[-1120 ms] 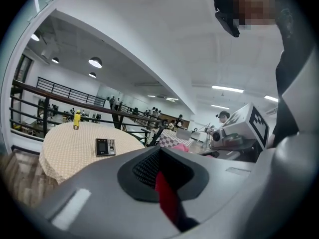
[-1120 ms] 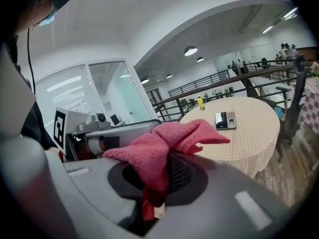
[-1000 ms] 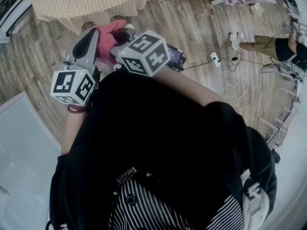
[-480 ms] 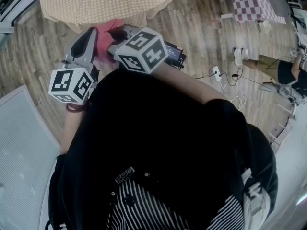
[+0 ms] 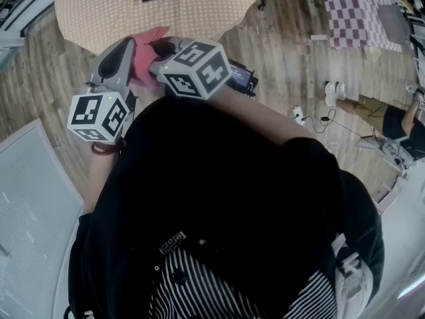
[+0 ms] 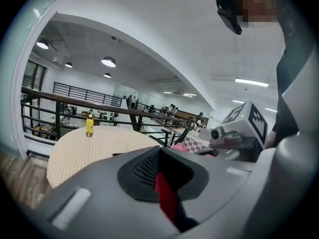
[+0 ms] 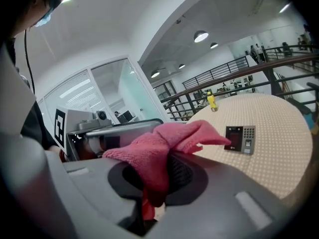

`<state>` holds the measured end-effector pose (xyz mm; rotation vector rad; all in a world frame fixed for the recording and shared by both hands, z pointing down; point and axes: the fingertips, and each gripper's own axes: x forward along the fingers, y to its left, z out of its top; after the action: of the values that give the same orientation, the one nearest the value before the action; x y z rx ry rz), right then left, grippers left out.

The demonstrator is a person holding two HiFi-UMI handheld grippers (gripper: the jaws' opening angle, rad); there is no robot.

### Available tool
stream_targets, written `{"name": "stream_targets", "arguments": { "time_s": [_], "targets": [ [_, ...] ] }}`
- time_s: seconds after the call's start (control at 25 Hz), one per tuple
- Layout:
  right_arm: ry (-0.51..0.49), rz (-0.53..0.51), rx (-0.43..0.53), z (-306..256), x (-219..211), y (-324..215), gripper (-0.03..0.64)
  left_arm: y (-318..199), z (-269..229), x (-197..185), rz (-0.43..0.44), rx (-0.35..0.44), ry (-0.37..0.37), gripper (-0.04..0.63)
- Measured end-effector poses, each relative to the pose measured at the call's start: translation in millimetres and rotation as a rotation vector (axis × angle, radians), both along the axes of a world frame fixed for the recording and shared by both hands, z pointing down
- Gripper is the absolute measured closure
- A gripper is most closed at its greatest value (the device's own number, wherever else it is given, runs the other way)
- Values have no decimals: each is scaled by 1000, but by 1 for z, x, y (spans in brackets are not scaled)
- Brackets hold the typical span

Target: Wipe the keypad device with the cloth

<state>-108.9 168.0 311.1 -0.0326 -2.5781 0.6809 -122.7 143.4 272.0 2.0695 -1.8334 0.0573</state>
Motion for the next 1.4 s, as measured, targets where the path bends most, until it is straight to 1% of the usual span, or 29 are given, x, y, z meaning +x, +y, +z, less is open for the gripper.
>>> {"name": "stream_targets", "arguments": {
  "time_s": [0.16, 0.36, 0.52, 0.68, 0.84, 1.0, 1.12, 1.24, 1.4],
  "targets": [
    [-8, -30, -11, -5, 1, -44, 554, -46, -4, 1, -8, -24, -3, 592],
    [-16, -35, -35, 1, 1, -90, 554, -93, 2, 2, -7, -44, -12, 592],
    [-29, -33, -58, 5, -2, -123, 554, -126, 6, -1, -15, -53, -4, 592],
    [-24, -35, -94, 20, -5, -147, 554, -152, 22, -5, -18, -86, -1, 592],
    [-14, -57, -114, 27, -11, -157, 554, -163, 29, -10, -26, -114, -10, 592],
    [-16, -84, -131, 29, -35, -155, 554, -162, 32, -34, -41, -122, -14, 592],
    [-4, -93, -140, 31, -46, -156, 554, -163, 35, -45, -45, -131, -8, 591],
    [16, -84, -144, 35, -57, -169, 554, -177, 38, -56, -23, -139, 3, 592],
    [27, -36, -133, 42, -73, -194, 554, -202, 46, -70, 33, -133, 12, 592]
  ]
}}
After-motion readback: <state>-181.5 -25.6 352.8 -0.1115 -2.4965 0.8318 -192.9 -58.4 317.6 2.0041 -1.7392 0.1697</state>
